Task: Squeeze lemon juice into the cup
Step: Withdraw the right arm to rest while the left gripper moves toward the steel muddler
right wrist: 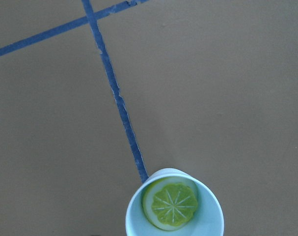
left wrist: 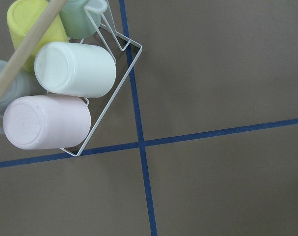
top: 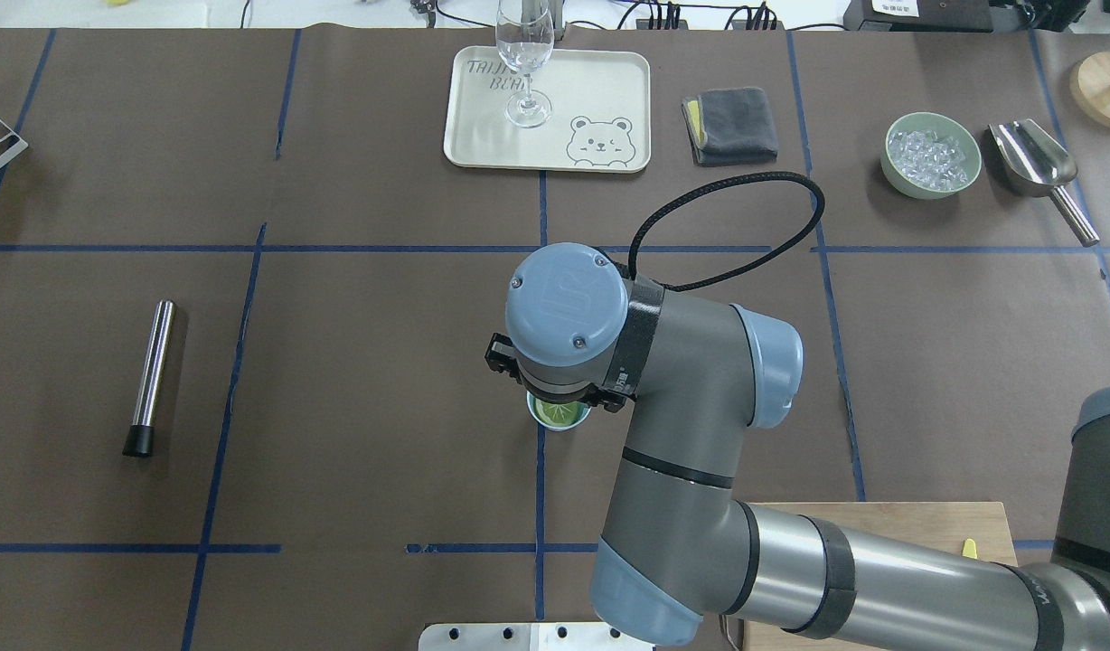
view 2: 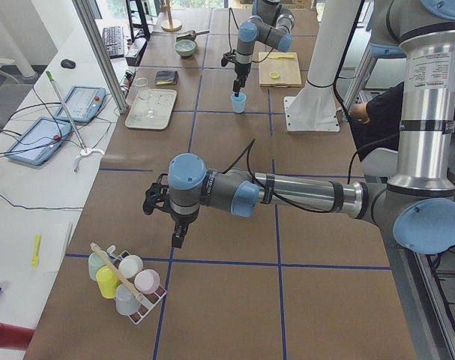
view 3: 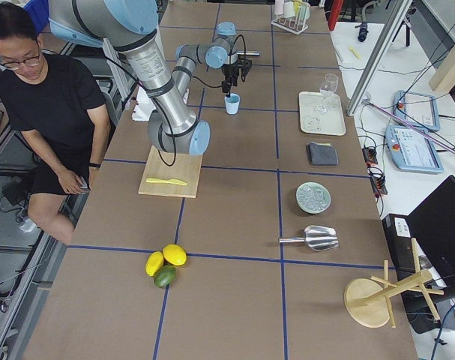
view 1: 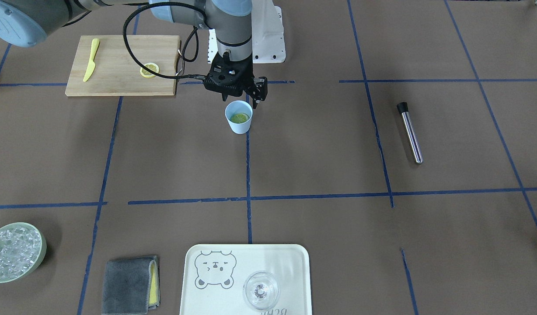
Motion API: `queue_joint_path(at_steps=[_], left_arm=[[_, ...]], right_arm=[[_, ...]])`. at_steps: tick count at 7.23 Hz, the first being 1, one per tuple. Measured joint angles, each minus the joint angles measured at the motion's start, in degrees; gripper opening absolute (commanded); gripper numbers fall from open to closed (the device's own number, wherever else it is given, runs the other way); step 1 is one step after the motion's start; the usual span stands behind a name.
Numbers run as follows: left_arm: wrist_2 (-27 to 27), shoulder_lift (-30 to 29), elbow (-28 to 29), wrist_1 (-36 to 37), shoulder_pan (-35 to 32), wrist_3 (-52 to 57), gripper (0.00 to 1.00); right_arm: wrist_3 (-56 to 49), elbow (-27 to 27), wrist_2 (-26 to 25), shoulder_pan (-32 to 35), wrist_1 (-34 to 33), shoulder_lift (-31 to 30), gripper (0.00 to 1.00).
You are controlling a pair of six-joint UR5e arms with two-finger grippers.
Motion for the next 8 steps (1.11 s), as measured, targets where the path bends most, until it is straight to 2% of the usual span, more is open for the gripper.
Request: queue_joint_path(at_steps=[2,4,5,7,8], left_arm=[[0.05,-0.12,-0.01,0.01,0.26,-0.02,1.0],[0.16,-0.88,-0.95,0.13,3.66,-3.14,1.0],[0.34,-1.34,-2.55,0.31,6.75,-7.39,1.0],[0.38,-1.65,-6.84,2.46,11.94,-15.62,1.0],[0.36,-2.13,-10.01,7.36,13.27,-18.11,1.0]], right_arm=[[-0.36,1.19,0.45,1.26,-0.05,-0.87,1.0],[-5.76,6.09,1.38,5.35,-0.13,-6.77,1.0],[-11.62,8.61,3.7,9.55,-0.06,-10.4,1.0],[-26.13,10.23,10.54,19.77,0.28,-16.7,1.0],[-33.07,10.38,13.17,24.52,0.36,-19.76,1.0]])
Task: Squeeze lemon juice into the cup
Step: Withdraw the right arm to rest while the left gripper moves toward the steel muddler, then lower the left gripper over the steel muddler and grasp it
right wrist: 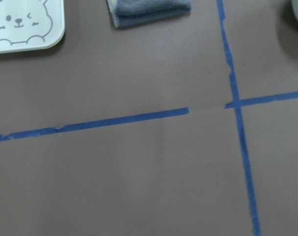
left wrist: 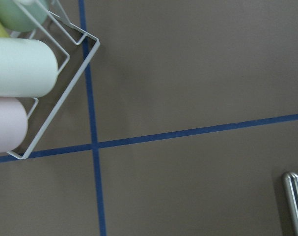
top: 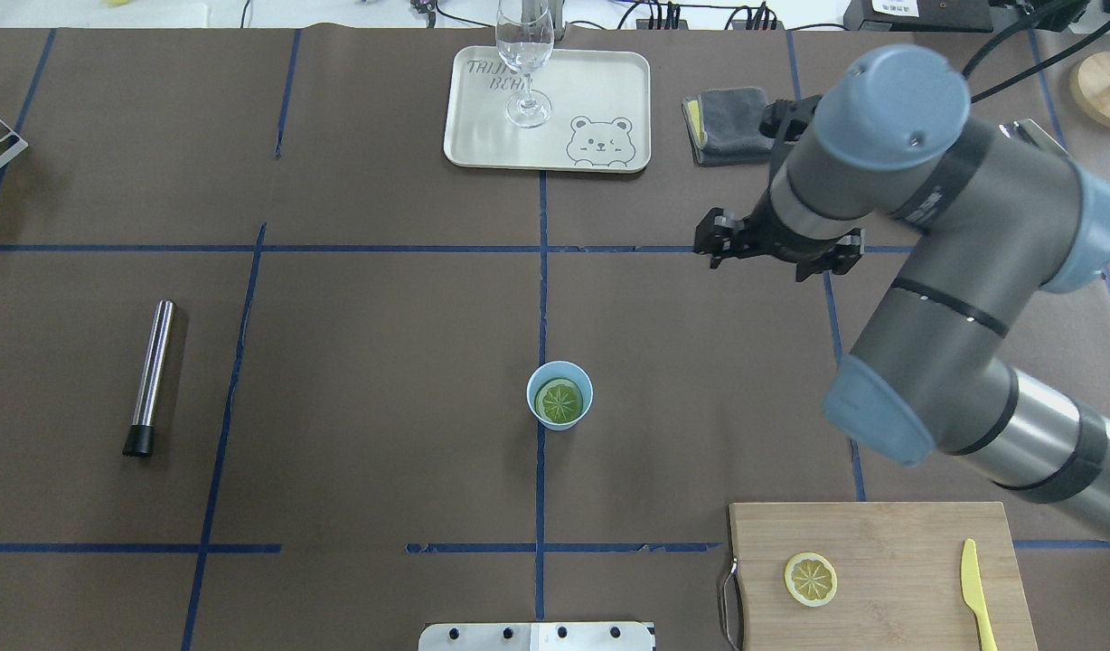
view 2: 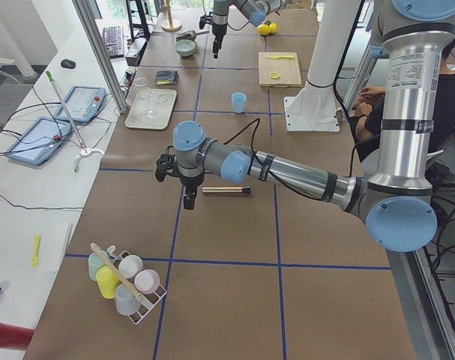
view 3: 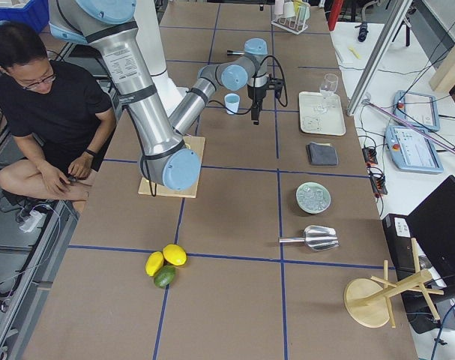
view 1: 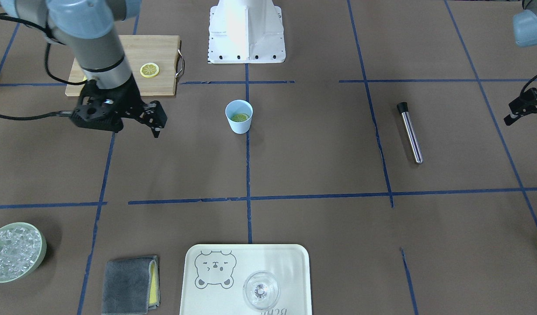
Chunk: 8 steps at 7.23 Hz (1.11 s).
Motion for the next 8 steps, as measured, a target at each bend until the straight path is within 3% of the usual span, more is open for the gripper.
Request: queue_joint_path(at_steps=[3,5,8], left_arm=[[-0.06,-8.78,-5.53,22.82,3.24,-1.26,1.0],[-0.22,-10.81,-1.29,22.45,9.23,-1.23,1.0],[-0.38,-11.23,7.69,13.29,16.63,-1.69,1.0]], right_arm=[[-17.66,-0.64,7.67,11.84,4.24,-10.11,1.0],[-27.72,-4.66,16.06,20.99,13.28,-17.22,1.0],[-39.2,-10.92,24.71,30.53,16.36,-19.73,1.0]])
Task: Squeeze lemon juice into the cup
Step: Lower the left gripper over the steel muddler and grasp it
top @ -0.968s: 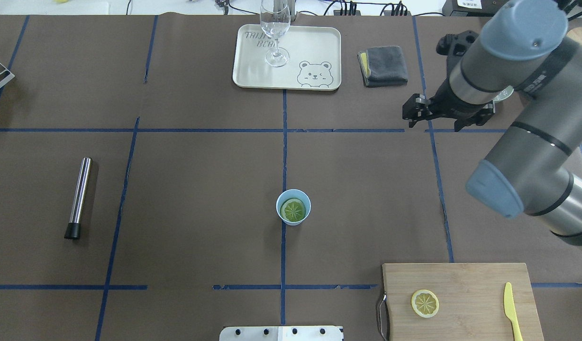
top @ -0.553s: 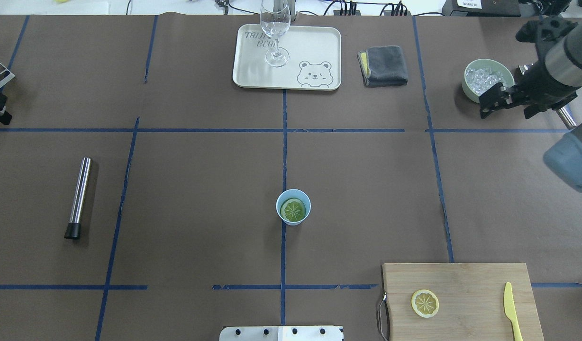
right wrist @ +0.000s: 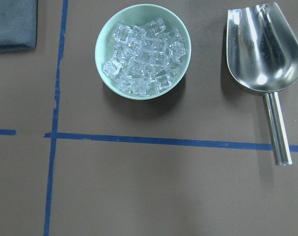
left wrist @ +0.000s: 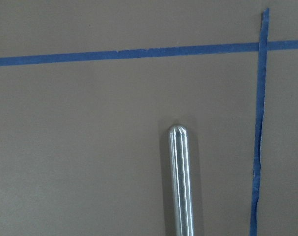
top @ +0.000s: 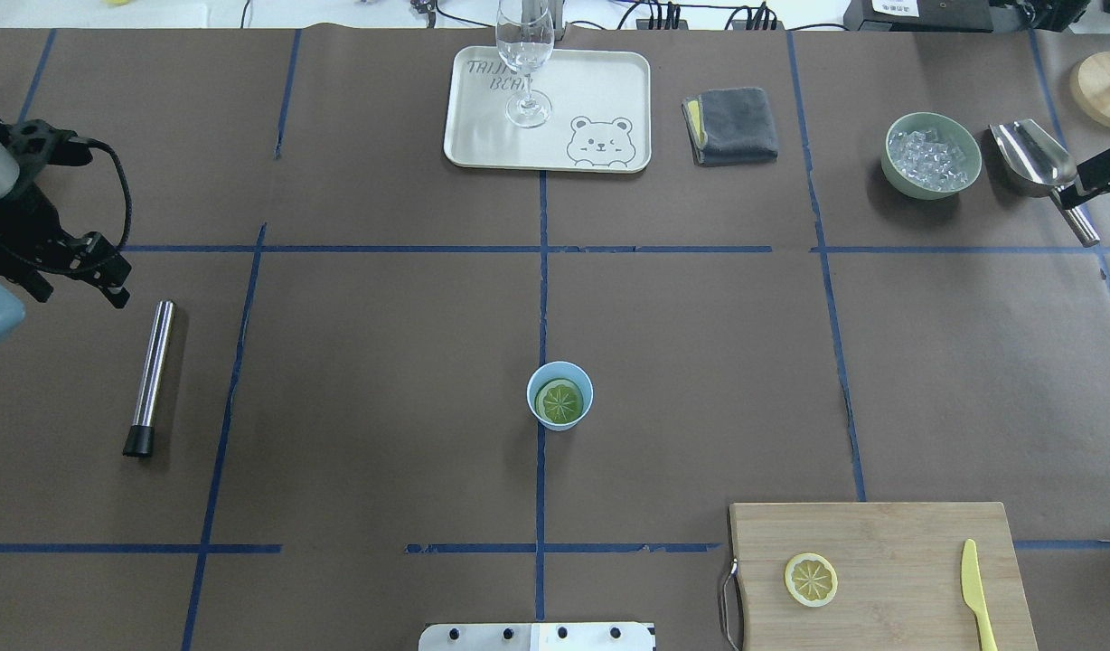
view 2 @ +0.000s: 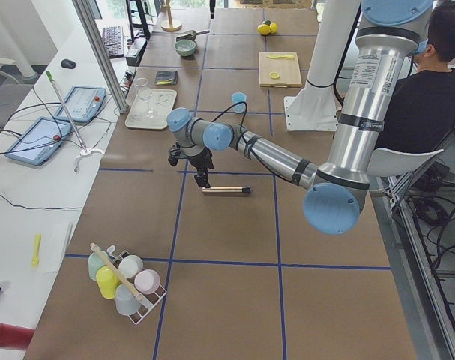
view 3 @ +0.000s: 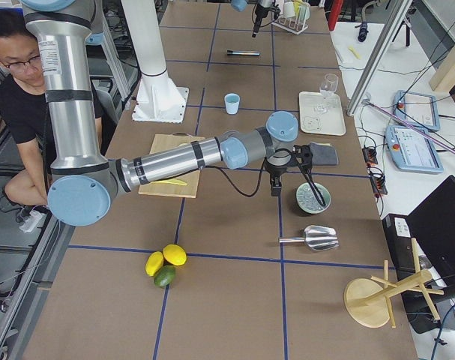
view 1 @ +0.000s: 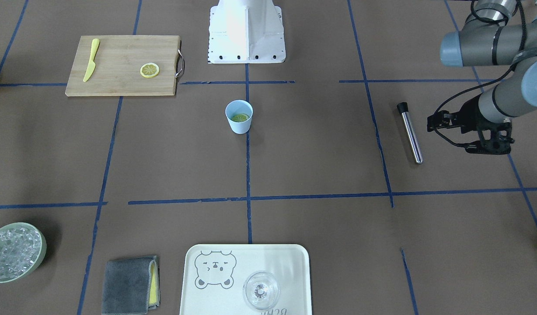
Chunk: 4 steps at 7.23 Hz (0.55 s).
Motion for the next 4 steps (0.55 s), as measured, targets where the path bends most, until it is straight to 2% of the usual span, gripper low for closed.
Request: queue_joint_path(at_steps=[4], left_arm=[[-0.68,-0.41,5.3,-4.49,3.72,-0.17,1.0]], right_arm=[[-2.21,-1.03,1.81,3.46,0.38,-0.2,1.0]])
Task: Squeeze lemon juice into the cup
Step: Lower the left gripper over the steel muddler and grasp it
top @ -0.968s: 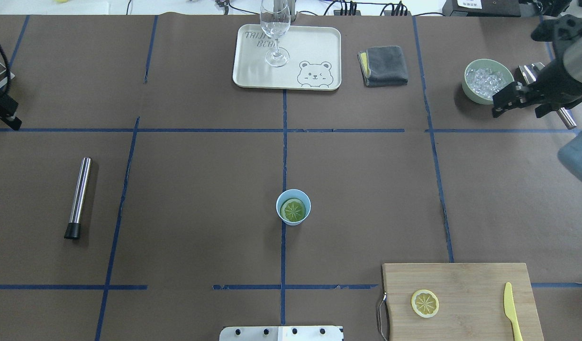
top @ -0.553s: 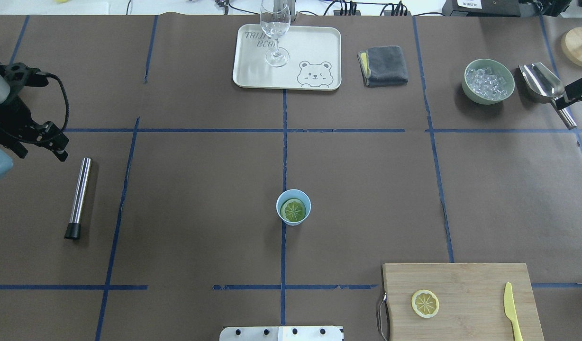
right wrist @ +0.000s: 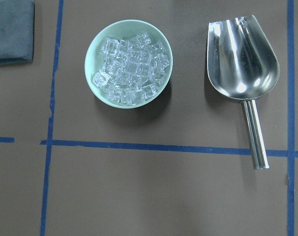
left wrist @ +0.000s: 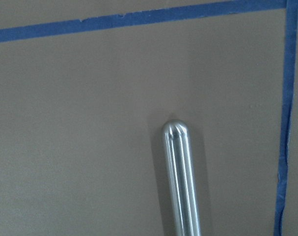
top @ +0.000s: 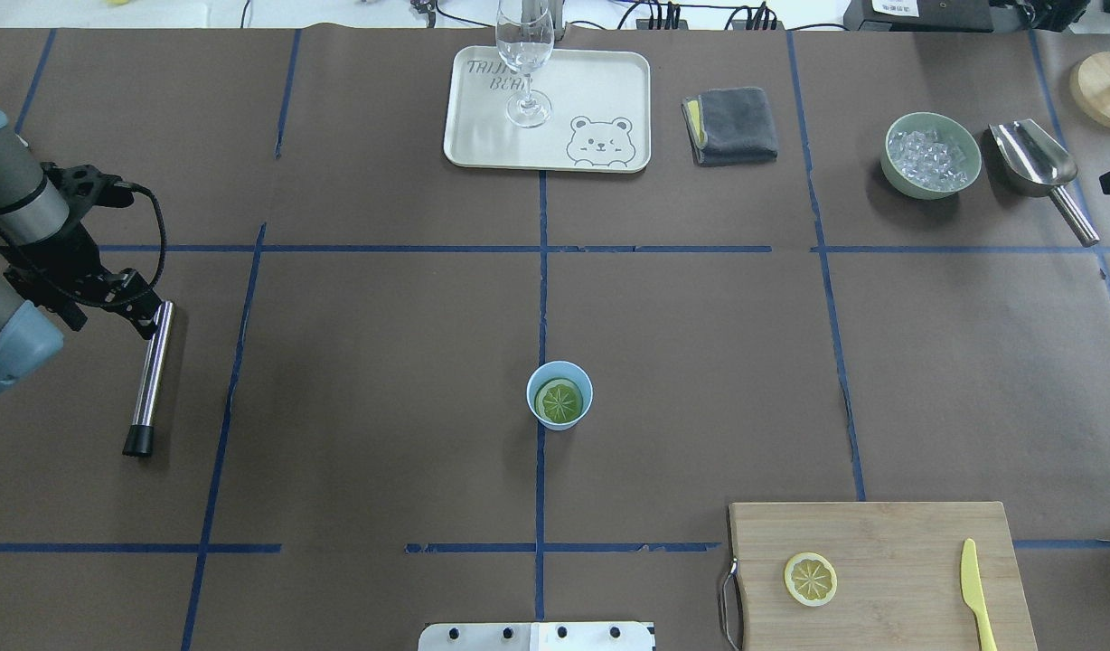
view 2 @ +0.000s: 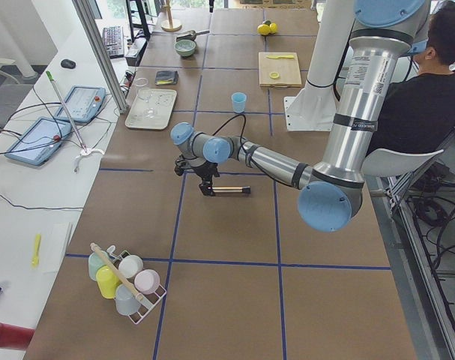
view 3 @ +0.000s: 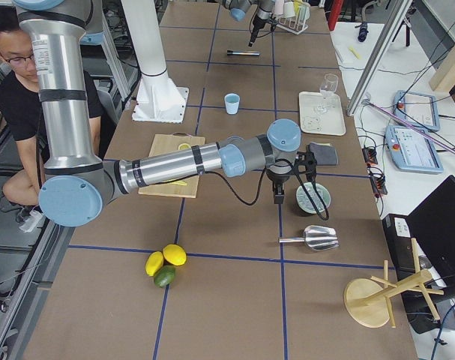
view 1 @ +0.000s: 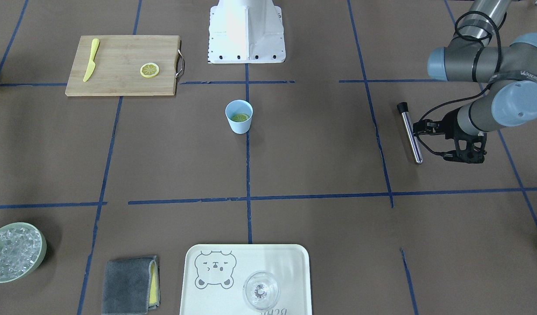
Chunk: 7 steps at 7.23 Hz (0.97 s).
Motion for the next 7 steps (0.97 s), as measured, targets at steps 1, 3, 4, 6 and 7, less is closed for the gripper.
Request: queue_joint_path(at_steps=[1,3,4,6,7], left_arm=[[-0.04,-0.57,0.88,-0.27,1.02,-0.3,1.0],[0.06,-1.17,1.96,-0.41,1.78,-1.03,1.0],[0.12,-1.25,2.61,-0.43,1.84,-1.15,1.0],[0.16,-1.32,3.97,-1.31,2.08,-1.17,1.0],[0.16,-1.34,4.82,-2.32,2.3,-1.22,1.0]], right_arm=[[-0.55,-0.04,0.03,0.38,0.11,0.0,1.0],[-1.31,-0.1,-0.06,0.64,0.19,0.08,1.0],[-1.41,-0.11,-0.11,0.66,0.23,0.13,1.0],[-1.45,-0.11,-0.18,0.68,0.26,0.17,1.0],[-1.54,-0.11,-0.21,0.68,0.27,0.17,1.0]])
